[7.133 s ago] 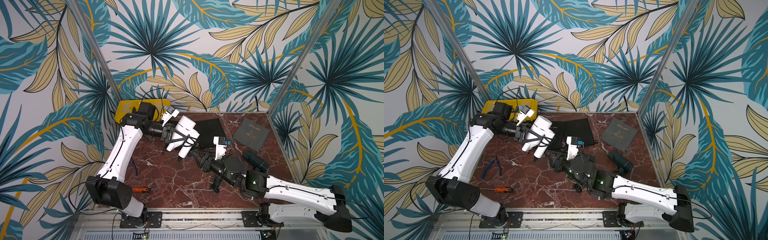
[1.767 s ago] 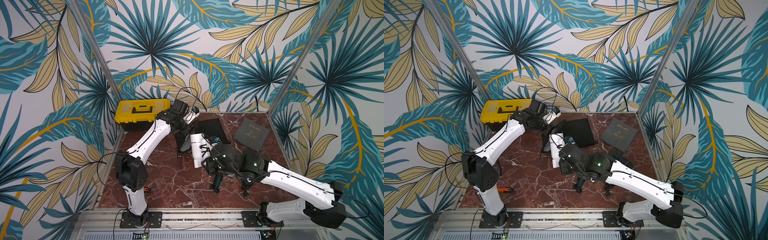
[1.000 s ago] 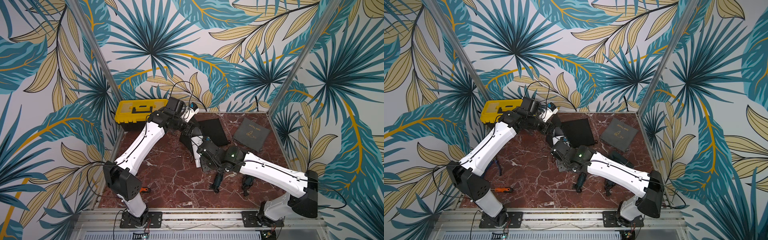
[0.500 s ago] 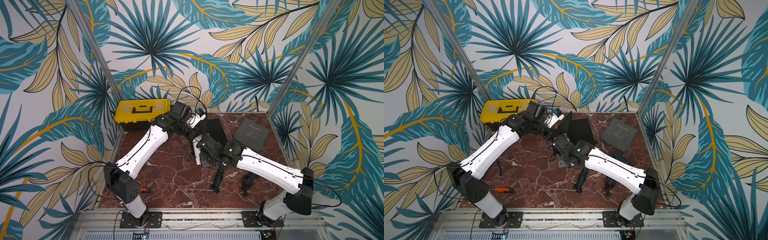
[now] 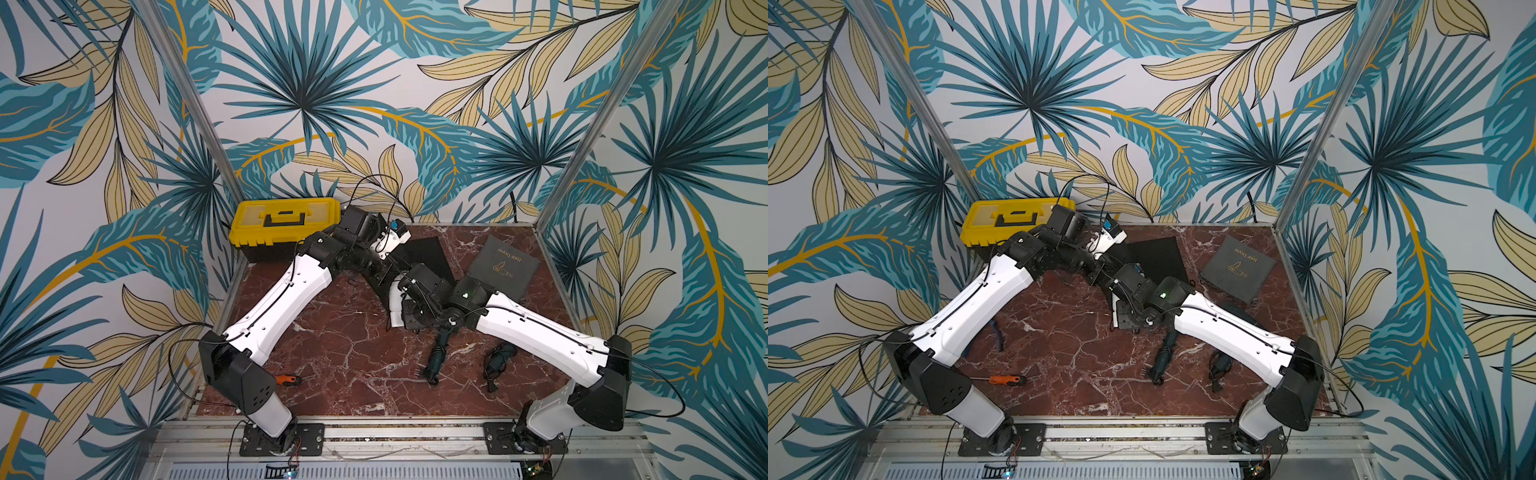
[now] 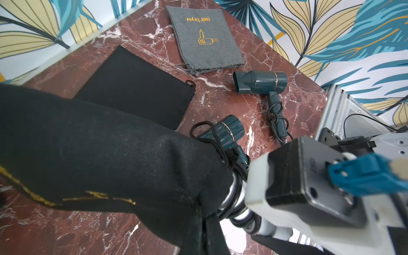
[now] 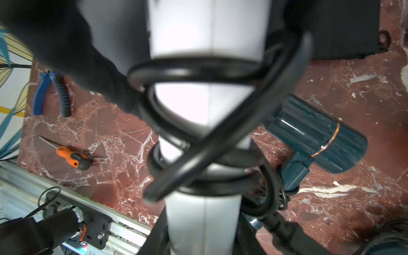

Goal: Pack away hair dryers
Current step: Place the hair dryer in the drawstring bag.

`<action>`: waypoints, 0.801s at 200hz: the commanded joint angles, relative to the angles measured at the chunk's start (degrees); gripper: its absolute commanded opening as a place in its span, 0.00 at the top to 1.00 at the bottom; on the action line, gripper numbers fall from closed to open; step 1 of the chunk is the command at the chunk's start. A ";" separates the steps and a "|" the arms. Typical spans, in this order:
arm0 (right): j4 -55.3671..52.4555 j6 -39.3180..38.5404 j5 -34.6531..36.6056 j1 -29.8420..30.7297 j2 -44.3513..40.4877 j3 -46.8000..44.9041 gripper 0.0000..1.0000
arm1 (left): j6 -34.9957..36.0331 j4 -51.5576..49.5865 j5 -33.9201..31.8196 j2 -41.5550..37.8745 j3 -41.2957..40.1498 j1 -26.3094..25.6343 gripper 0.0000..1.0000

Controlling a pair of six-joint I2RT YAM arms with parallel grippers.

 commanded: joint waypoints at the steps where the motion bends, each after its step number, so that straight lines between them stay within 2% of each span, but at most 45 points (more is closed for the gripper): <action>1: 2.90 -0.83 -0.95 -0.64 -2.26 1.30 1.00 | 0.27 0.08 2.87 -1.28 -1.23 -0.46 1.00; 31: 5.29 -0.33 -1.93 -1.66 -4.00 -1.20 1.00 | 0.99 0.08 4.25 -1.84 -1.86 -0.62 1.00; 64: 5.88 -2.31 -7.66 -3.14 -3.60 -1.00 1.00 | 2.82 -0.01 8.25 -2.60 -2.69 -0.86 1.00; 134: 2.30 -3.78 -7.29 -4.39 -0.95 2.22 1.00 | 2.44 0.04 15.87 -4.57 -3.22 -1.09 1.00; 160: 3.98 -3.53 -7.29 -4.39 -1.61 2.27 0.94 | 1.18 0.06 17.02 -5.07 -2.65 -1.07 1.00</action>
